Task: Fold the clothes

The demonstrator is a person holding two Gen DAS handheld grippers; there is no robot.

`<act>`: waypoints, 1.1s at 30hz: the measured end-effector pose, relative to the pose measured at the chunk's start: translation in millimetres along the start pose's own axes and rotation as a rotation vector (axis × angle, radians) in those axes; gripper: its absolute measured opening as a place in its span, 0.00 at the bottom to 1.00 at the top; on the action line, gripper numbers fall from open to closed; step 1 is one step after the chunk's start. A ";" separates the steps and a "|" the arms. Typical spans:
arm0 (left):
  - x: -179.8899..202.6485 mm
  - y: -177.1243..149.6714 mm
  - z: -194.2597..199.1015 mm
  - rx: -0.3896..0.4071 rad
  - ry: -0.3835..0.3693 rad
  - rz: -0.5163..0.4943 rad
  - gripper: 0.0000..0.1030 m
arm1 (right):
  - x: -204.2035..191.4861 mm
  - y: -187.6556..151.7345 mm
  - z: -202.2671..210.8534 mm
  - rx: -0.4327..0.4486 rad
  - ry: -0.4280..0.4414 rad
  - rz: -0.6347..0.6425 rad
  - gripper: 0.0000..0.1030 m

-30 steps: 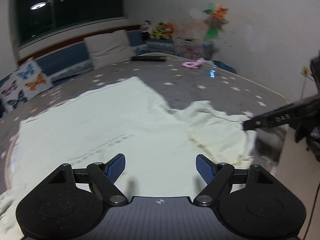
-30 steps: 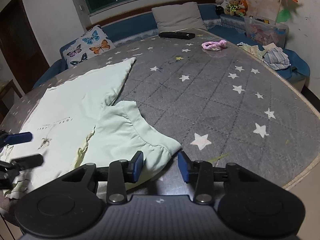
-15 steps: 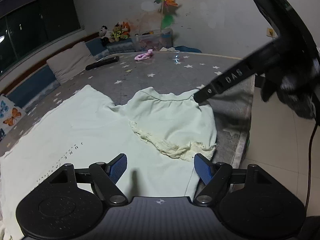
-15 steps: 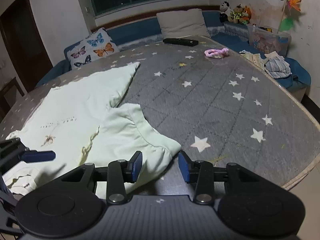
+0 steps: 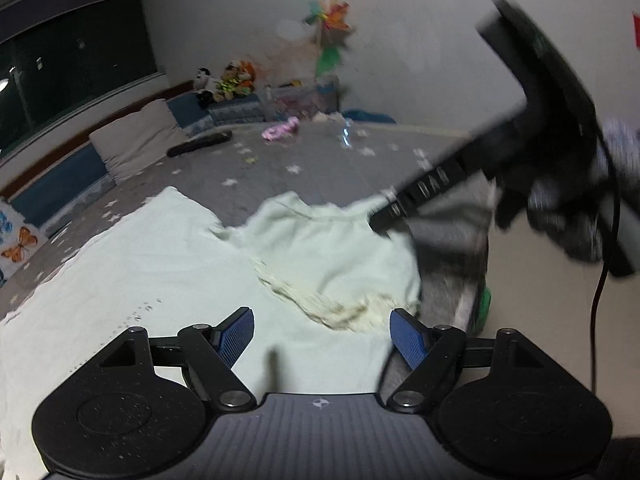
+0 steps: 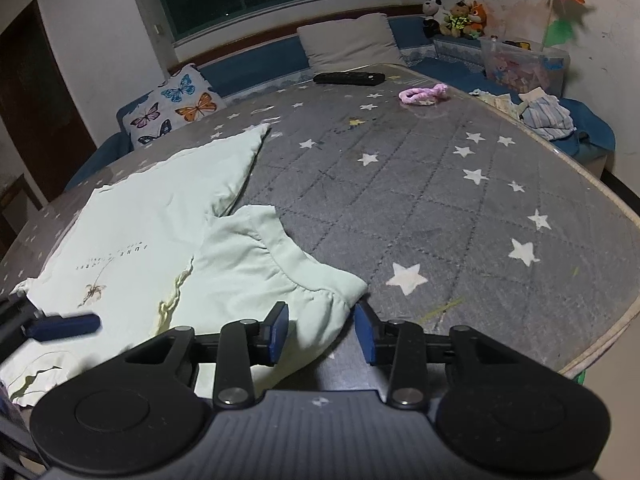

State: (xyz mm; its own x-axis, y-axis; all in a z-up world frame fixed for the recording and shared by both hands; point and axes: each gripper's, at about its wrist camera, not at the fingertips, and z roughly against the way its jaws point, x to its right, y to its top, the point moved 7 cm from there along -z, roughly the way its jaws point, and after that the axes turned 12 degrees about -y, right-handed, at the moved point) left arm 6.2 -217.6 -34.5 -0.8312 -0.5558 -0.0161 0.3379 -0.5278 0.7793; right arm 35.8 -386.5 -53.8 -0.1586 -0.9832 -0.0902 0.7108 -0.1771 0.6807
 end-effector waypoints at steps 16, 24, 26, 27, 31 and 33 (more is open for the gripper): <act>-16.1 -9.4 -19.4 -0.043 0.033 0.054 0.75 | -15.1 22.7 36.4 0.099 0.127 -0.046 0.05; -28.0 -14.9 -0.9 -0.007 0.044 0.084 0.76 | -82.2 36.4 62.5 0.153 0.267 0.133 0.05; -35.5 -18.4 10.7 0.006 0.065 0.101 0.76 | -100.1 35.9 60.4 0.146 0.293 0.179 0.05; -40.3 -20.8 17.1 0.011 0.079 0.112 0.76 | -108.5 35.2 58.7 0.141 0.305 0.200 0.05; -66.1 -34.5 38.3 0.018 0.151 0.172 0.76 | -146.3 25.1 46.8 0.100 0.364 0.276 0.05; -77.9 -40.0 45.3 0.014 0.179 0.200 0.76 | -161.1 18.0 39.8 0.066 0.398 0.297 0.08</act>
State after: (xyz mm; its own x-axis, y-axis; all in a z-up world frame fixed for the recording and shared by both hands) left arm 37.4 -124.1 -36.0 -0.6565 -0.7538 0.0292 0.4804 -0.3880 0.7866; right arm 46.9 -229.6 1.9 0.3268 -0.9336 -0.1470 0.6385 0.1034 0.7627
